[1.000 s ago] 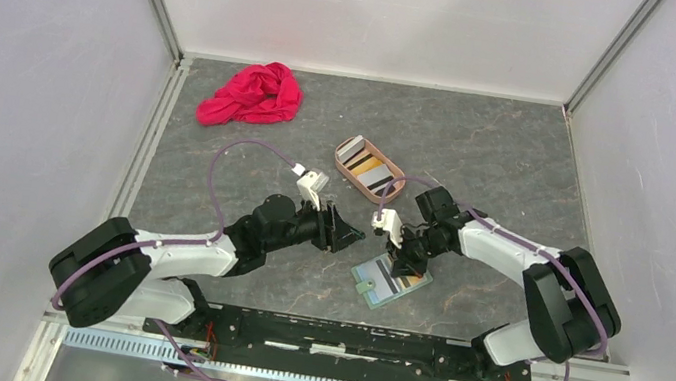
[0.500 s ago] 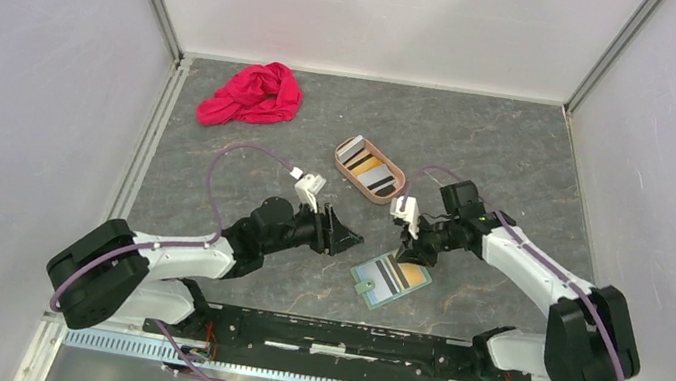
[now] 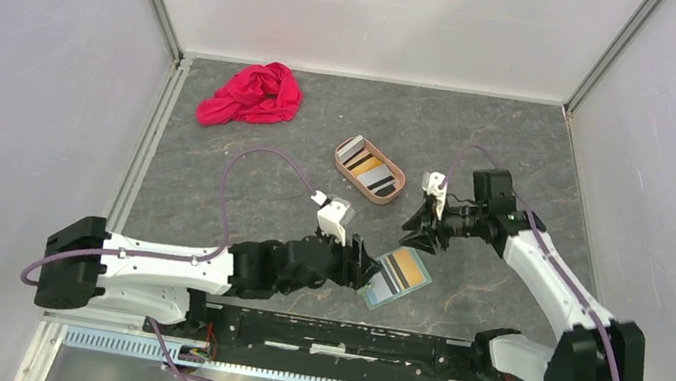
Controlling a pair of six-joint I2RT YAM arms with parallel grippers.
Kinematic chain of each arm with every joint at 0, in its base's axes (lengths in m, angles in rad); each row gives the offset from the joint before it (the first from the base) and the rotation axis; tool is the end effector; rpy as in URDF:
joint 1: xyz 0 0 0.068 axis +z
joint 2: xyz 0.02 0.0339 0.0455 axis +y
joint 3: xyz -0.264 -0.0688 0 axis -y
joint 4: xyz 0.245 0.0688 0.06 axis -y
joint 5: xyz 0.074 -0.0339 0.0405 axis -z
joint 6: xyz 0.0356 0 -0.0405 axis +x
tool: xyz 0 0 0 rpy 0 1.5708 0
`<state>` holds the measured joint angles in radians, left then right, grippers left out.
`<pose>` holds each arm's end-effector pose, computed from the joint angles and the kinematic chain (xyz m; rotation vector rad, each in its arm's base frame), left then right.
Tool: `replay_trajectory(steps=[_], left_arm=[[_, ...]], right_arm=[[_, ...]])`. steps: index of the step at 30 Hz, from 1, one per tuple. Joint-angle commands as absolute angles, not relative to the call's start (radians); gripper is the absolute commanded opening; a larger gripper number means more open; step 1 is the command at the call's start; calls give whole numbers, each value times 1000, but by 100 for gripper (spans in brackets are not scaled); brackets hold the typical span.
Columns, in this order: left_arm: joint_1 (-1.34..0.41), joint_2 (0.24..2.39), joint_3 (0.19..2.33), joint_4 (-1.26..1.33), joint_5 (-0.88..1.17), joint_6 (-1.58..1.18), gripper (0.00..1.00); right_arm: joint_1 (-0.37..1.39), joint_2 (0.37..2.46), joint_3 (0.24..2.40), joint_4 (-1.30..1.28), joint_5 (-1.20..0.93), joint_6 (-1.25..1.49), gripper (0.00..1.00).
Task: Put the credit cards into the card holder
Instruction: Move the card holder to the center of the board.
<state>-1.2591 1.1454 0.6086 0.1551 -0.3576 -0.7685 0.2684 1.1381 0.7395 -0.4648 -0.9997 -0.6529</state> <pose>0.0891 -0.2359 0.2403 0.2544 2.0461 -0.9791 0.2032 0.0869 0.2425 -1.3117 1.6914 0.9767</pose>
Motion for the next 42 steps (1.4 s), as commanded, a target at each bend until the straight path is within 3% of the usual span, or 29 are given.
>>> replay_trajectory(steps=[1, 6, 9, 14, 18, 22, 25, 33, 42], left_arm=[[-1404, 1151, 731, 18, -724, -682, 67], [-1559, 1187, 772, -15, -981, -681, 69], [-1684, 1191, 787, -4, -1236, -594, 79], [-1695, 1144, 775, 17, -1284, -565, 100], [-1693, 994, 644, 18, -1328, -775, 100], [-1689, 818, 492, 193, -1228, -719, 99], [-1685, 804, 510, 133, -1186, -728, 100], [-1645, 1196, 876, -304, -1099, -758, 100], [-1520, 1388, 914, -210, -772, -824, 100]], right_arm=[[260, 1261, 889, -672, -1114, -770, 46], [182, 1135, 697, -431, -1026, -624, 45], [143, 1112, 680, -405, -1055, -606, 45], [125, 1171, 749, -507, -1064, -677, 44], [99, 1150, 741, -513, -1068, -693, 44], [79, 1113, 727, -480, -1047, -683, 44], [67, 1112, 719, -471, -1050, -678, 45], [50, 1155, 742, -521, -1063, -721, 45], [21, 1138, 716, -496, -1059, -712, 45]])
